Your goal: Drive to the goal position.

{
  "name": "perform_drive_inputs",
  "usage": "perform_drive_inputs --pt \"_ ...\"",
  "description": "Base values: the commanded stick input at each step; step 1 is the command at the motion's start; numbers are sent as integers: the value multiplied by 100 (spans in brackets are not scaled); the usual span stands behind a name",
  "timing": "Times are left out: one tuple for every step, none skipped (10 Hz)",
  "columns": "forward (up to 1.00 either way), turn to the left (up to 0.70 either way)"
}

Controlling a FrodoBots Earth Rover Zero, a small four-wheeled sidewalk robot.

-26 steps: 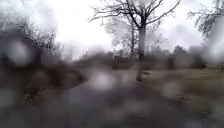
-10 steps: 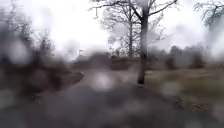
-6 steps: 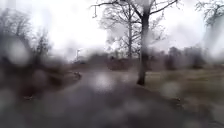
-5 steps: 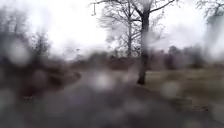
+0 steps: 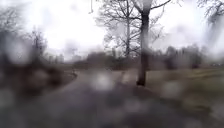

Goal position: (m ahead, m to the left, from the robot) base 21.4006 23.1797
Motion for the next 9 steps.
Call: perform_drive_inputs --pt "100 40" --pt "100 40" --pt "100 40" --pt "100 40" --pt "100 40" --pt "100 40" --pt "100 30" --pt "100 0" --pt "100 0"
